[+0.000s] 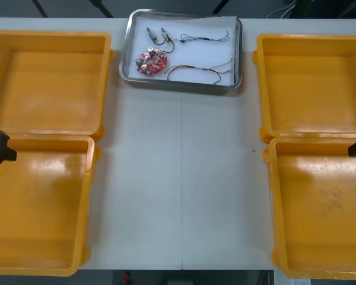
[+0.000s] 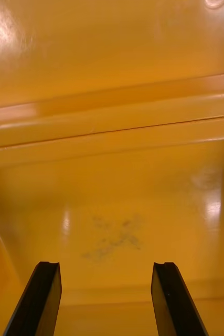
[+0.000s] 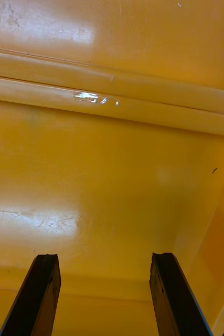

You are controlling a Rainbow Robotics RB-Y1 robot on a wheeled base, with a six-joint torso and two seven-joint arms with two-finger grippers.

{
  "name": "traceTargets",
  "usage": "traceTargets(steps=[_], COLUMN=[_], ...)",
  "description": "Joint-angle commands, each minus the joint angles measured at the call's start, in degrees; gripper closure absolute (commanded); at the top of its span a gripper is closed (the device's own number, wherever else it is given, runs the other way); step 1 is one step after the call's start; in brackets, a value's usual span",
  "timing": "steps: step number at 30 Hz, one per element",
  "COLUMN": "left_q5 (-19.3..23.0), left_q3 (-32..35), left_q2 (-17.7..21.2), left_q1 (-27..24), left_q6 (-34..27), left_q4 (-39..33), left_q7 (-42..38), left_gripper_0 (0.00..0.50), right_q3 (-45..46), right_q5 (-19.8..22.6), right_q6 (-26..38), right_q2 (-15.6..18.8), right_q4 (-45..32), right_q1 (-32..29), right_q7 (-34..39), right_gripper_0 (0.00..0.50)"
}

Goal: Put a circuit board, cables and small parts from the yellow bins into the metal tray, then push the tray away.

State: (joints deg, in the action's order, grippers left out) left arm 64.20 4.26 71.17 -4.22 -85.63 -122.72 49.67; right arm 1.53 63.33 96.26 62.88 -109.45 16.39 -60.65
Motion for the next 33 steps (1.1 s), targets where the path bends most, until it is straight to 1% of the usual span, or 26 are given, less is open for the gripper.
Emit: traceTargets(steps=[1,7,33], left_q5=[-0.5,-0.5,-0.5], left_q3=[1.7,1.7,1.7], left_q2=[2.5,2.5,2.5], left_q1=[0.9,0.9,0.9], left_q6=[0.4,0.4,0.4], left_q4=[-1.1,-1.1,-1.1], left_q7=[3.1,3.1,3.1], left_gripper_0=[0.0,0.0,0.0], right_q3=[2.1,2.0,2.0], right_q5=[-1.6,-4.7,-4.7], right_q6=[0.3,0.4,0.4], right_q2=[0.8,-1.2,-1.3], right_q4=[-1.6,-2.3,-2.4], right_q1=[-2.0,-2.6,-2.9], right_q7=[-2.0,-2.9,-3.0], right_gripper_0=[0.0,0.0,0.0])
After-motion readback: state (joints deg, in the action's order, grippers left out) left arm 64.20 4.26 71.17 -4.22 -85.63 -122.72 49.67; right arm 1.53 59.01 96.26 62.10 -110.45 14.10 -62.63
